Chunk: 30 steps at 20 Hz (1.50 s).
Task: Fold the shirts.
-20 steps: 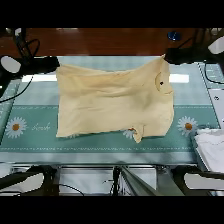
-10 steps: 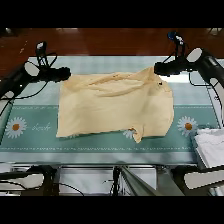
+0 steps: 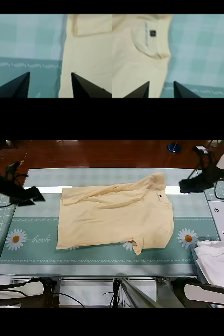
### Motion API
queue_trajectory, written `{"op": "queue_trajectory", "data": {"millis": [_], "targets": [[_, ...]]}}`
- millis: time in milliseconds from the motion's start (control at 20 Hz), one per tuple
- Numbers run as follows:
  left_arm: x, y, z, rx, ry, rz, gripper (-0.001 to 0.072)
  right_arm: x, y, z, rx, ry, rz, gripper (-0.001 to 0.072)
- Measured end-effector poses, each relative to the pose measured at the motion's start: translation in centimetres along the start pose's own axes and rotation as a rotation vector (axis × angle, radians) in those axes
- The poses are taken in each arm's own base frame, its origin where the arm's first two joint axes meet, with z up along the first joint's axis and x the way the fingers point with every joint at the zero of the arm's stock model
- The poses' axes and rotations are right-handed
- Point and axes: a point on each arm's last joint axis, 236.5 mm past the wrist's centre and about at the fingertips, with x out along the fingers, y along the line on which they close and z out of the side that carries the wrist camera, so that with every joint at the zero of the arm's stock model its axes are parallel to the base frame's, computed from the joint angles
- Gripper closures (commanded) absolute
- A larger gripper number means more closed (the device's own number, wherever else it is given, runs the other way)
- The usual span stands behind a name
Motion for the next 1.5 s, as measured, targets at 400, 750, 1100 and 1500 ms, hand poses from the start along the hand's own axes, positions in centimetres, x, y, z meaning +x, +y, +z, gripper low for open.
{"op": "queue_trajectory", "data": {"millis": [400,750,1100,1500], "targets": [[2.0,-1.0,-14.9,-0.101,0.363,-0.313,0.0165,2.2,-0.2,-10.6,0.082,0.256,0.154,0.0312],[5.0,-2.3,-18.9,-0.111,0.380,-0.429,0.0164,1.5,1.2,-11.3,0.085,0.220,0.215,0.0313],[7.1,-2.4,-18.6,-0.100,0.353,-0.383,0.0164,-0.4,1.7,-10.4,0.077,0.142,0.217,0.0314],[9.9,-6.4,-20.9,-0.044,0.514,-0.367,0.0477,-2.1,1.7,-9.8,0.069,0.082,0.204,0.0314]]}}
